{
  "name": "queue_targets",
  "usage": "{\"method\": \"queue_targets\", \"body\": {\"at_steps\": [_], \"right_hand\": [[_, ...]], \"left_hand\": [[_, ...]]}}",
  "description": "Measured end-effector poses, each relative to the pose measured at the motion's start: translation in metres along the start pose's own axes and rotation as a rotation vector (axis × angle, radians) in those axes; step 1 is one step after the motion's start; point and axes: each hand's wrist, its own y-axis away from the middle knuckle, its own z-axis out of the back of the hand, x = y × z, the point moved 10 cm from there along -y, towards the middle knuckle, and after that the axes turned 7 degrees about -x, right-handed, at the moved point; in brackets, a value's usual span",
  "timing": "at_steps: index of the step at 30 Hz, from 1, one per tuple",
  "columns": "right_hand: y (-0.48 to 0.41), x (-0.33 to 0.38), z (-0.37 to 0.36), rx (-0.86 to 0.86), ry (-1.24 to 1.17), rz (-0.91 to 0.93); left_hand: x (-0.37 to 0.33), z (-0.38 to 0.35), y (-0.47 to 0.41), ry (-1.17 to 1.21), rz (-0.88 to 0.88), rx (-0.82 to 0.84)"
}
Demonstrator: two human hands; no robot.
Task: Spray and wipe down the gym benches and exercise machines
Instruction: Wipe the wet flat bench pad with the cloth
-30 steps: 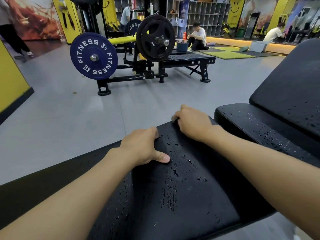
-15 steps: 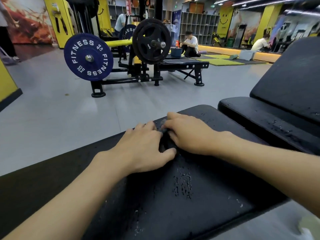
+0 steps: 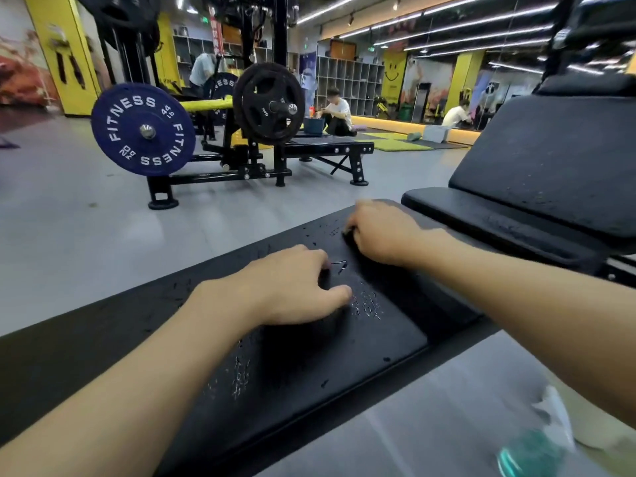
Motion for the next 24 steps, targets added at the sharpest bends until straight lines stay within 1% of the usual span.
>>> {"method": "queue_targets", "body": {"at_steps": [2, 3, 4, 6, 7, 8, 9, 11, 12, 13, 16, 17, 19, 21, 22, 24], "right_hand": [[0.020, 0.039, -0.012, 0.091, -0.041, 0.176], [0.022, 0.038, -0.010, 0.101, -0.062, 0.197], [0.017, 0.022, -0.003, 0.094, -0.047, 0.145], [0.006, -0.025, 0.012, 0.018, -0.019, -0.063], [0.005, -0.033, 0.012, -0.018, -0.005, -0.112], [0.008, -0.023, 0.011, -0.026, 0.016, -0.086], [0.014, -0.002, 0.006, -0.005, 0.027, -0.005], [0.035, 0.033, -0.003, 0.060, -0.040, 0.163], [0.040, 0.034, 0.000, 0.076, -0.066, 0.193], [0.037, 0.022, 0.006, 0.081, -0.062, 0.167], [0.017, -0.032, 0.020, -0.002, -0.033, -0.078], [0.017, -0.029, 0.018, -0.018, -0.016, -0.090], [0.029, 0.012, 0.008, 0.020, -0.008, 0.063], [0.049, 0.040, 0.005, 0.080, -0.080, 0.197], [0.049, 0.033, 0.008, 0.086, -0.062, 0.194], [0.034, -0.010, 0.019, 0.039, -0.013, 0.051]], "left_hand": [[-0.003, -0.003, 0.001, -0.043, -0.005, 0.027], [-0.004, -0.004, 0.002, -0.056, -0.001, 0.034], [-0.005, -0.004, 0.004, -0.056, 0.007, 0.039], [-0.008, -0.004, 0.006, -0.049, 0.018, 0.049], [-0.008, -0.004, 0.006, -0.047, 0.023, 0.055], [-0.009, -0.004, 0.006, -0.048, 0.026, 0.061], [-0.008, -0.004, 0.006, -0.046, 0.028, 0.067], [-0.009, -0.003, 0.003, -0.043, 0.025, 0.069], [-0.010, -0.003, 0.003, -0.043, 0.020, 0.071], [-0.009, -0.003, 0.002, -0.044, 0.018, 0.074], [-0.010, -0.003, 0.003, -0.034, 0.017, 0.086], [-0.011, -0.003, 0.002, -0.033, 0.013, 0.095], [-0.012, -0.002, 0.001, -0.031, 0.007, 0.101], [-0.013, -0.001, 0.000, -0.030, -0.002, 0.097], [-0.013, -0.001, 0.000, -0.033, -0.010, 0.096], [-0.014, -0.001, 0.001, -0.027, -0.014, 0.096]]}}
